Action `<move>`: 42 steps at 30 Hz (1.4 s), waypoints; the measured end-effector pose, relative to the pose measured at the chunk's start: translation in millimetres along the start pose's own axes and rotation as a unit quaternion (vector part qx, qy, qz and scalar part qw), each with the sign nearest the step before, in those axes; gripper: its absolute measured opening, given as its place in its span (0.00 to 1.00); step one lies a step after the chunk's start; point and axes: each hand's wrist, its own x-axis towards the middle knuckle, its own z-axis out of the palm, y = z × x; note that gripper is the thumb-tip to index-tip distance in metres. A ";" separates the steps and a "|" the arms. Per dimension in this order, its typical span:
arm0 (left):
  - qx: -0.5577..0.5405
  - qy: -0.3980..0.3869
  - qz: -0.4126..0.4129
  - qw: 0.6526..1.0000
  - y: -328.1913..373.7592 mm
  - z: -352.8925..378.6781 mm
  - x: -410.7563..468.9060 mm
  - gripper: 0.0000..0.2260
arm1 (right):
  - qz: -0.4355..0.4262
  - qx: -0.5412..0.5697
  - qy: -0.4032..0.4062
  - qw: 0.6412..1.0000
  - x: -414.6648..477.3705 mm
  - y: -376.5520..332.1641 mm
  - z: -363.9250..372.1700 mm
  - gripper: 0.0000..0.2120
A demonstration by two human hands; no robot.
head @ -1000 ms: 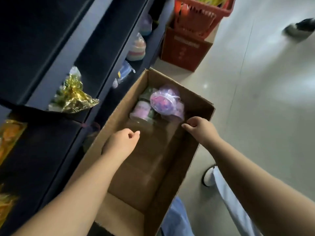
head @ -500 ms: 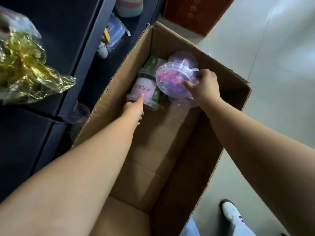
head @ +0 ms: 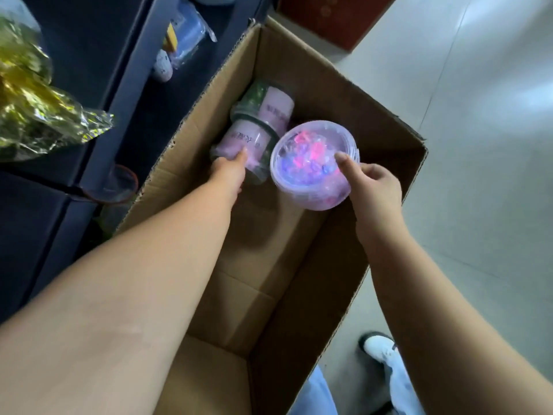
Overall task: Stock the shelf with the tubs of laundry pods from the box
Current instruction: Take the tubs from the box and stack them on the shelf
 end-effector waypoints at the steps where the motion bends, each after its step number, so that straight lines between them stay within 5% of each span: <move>1: 0.012 0.014 0.024 1.000 -4.1 -2.0 -1.2 0.24 | 0.048 0.028 -0.001 0.998 -5.7 12.8 -0.3 0.16; 7: 0.203 0.034 0.110 0.972 -64.8 -59.8 -27.2 0.09 | 0.228 0.066 0.015 0.971 -30.1 80.5 19.0 0.15; 11: 0.406 0.042 0.147 0.901 -94.0 -99.8 -52.9 0.16 | 0.307 0.185 -0.018 0.934 -33.7 106.7 38.4 0.21; 16: 0.490 0.048 0.157 0.856 -107.9 -118.4 -47.0 0.15 | 0.271 0.128 -0.107 0.948 -28.4 126.0 44.1 0.29; 20: 0.461 0.052 0.196 0.864 -106.3 -115.6 -37.5 0.07 | 0.258 0.095 -0.112 0.955 -12.7 133.7 44.6 0.30; 24: 0.432 0.074 0.188 0.879 -106.1 -112.6 -34.0 0.17 | 0.237 0.078 -0.172 0.953 -4.2 123.4 64.0 0.29; 30: 0.134 0.198 0.031 0.970 -130.2 -88.2 -53.8 0.22 | 0.186 0.065 -0.140 0.970 6.3 114.4 98.8 0.34; 37: -0.075 0.131 -0.156 0.976 -155.0 -62.8 -50.3 0.45 | 0.171 0.097 -0.163 0.967 5.8 116.4 108.2 0.38; 42: -0.046 0.173 -0.109 0.978 -150.2 -52.0 -37.2 0.49 | 0.160 0.132 -0.158 0.965 -5.1 115.7 102.0 0.30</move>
